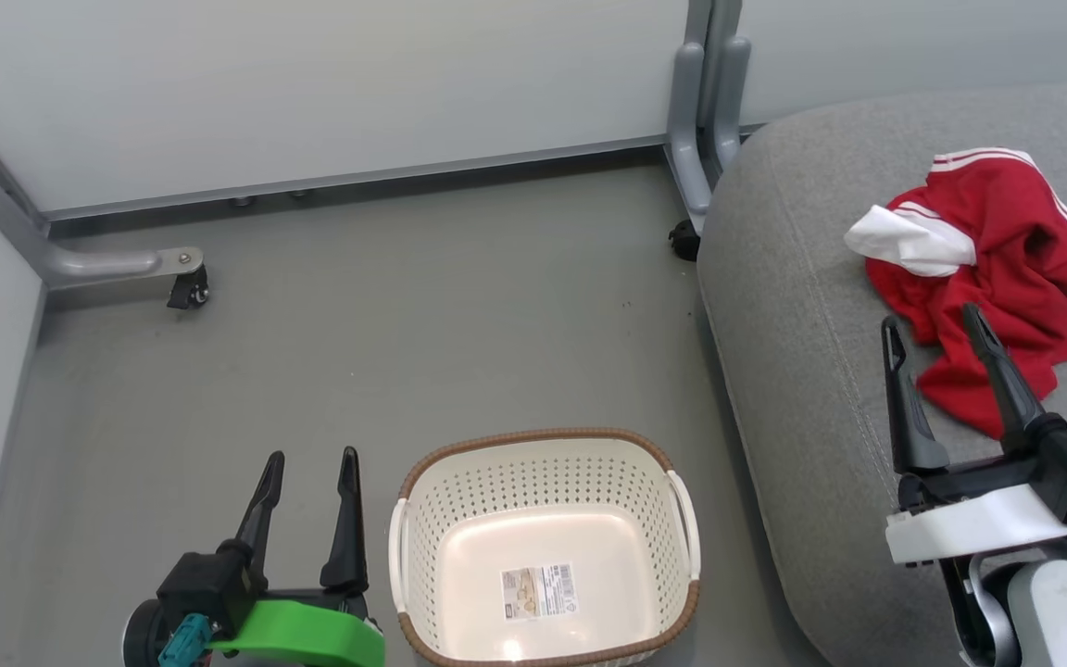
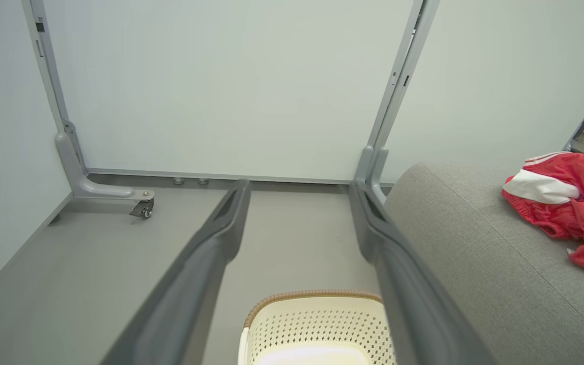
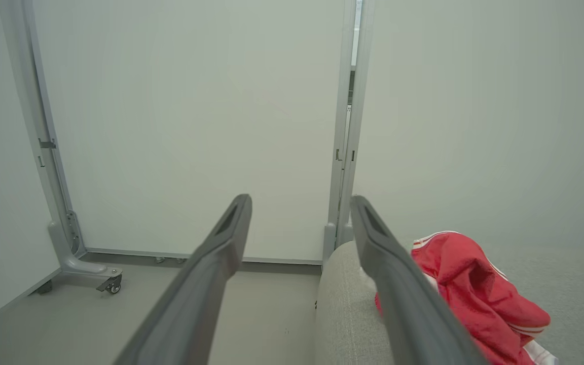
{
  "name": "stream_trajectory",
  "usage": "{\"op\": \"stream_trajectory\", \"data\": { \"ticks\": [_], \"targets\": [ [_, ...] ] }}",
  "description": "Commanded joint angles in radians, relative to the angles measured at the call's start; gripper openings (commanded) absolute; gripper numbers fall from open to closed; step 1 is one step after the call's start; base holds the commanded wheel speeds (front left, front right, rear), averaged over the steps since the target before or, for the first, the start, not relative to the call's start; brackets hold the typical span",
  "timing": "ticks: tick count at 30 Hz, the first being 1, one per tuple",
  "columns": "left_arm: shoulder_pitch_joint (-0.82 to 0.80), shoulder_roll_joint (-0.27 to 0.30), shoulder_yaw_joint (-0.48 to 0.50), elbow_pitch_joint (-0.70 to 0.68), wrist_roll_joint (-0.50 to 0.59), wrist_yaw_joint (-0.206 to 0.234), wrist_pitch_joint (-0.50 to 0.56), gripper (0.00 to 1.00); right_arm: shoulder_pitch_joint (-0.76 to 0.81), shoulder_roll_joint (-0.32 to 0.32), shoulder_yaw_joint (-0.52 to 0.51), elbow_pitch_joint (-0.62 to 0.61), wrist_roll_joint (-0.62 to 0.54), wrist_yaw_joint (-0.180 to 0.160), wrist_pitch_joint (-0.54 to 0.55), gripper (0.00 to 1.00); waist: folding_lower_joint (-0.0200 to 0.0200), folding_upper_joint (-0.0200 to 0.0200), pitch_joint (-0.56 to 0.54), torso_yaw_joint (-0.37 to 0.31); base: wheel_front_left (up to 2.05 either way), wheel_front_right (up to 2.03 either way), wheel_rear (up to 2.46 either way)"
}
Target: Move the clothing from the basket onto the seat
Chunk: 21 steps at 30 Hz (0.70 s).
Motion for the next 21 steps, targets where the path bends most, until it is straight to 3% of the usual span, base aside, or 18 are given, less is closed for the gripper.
{"op": "stream_trajectory", "data": {
  "ticks": [1, 21],
  "targets": [
    [0.016, 0.004, 0.003, -0.003, -0.001, 0.003, 0.0, 1.0, 0.021, 0.006, -0.004, 0.006, 0.005, -0.001, 0.0, 1.0, 0.0001, 0.0, -0.029, 0.034, 0.0, 0.0, 0.0],
    [0.048, 0.004, 0.036, 0.029, 0.005, -0.003, 0.0, 1.0, 0.084, 0.07, 0.012, 0.078, 0.014, -0.001, 0.0, 1.0, 0.0001, 0.0, -0.055, 0.052, 0.0, 0.0, 0.0]
  ]
}}
